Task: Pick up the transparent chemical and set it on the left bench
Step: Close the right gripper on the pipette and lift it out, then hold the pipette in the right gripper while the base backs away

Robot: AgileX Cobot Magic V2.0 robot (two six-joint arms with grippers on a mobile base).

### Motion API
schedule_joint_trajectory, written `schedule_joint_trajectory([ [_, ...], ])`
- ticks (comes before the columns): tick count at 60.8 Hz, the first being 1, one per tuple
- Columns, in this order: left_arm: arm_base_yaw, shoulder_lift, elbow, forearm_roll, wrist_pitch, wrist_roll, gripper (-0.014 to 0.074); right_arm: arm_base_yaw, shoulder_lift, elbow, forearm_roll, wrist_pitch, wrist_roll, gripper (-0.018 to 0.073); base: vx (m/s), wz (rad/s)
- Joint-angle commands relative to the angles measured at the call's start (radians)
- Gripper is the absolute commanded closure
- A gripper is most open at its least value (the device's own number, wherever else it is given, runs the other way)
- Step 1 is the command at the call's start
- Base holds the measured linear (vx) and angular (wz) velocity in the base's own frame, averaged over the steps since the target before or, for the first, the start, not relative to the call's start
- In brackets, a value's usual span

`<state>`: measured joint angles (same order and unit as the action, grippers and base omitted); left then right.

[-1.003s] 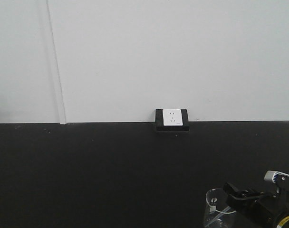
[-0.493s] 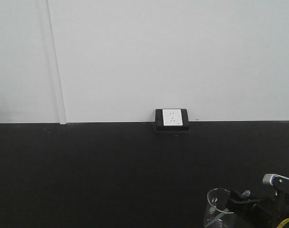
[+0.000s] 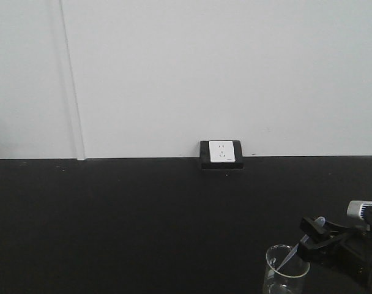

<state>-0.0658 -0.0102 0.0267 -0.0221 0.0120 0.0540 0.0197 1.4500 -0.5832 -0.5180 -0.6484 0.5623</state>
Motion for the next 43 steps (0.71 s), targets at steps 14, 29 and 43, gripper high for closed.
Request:
schedule_joint_trajectory([
  [14,-0.002,-0.019,0.016,-0.001,-0.078,-0.008,0.0600,-0.001,-0.447,-0.022,-0.338,0.402,0.270,0.0564,0.00,0.00],
  [29,-0.002,-0.019,0.016,-0.001,-0.078,-0.008,0.0600,-0.001,-0.672,0.070,-0.422,0.440,0.377,0.0562,0.00,0.00],
  [43,-0.002,-0.019,0.016,-0.001,-0.078,-0.008,0.0600,-0.001,-0.757,0.164,-0.422,0.434,0.378,0.0562,0.00,0.00],
])
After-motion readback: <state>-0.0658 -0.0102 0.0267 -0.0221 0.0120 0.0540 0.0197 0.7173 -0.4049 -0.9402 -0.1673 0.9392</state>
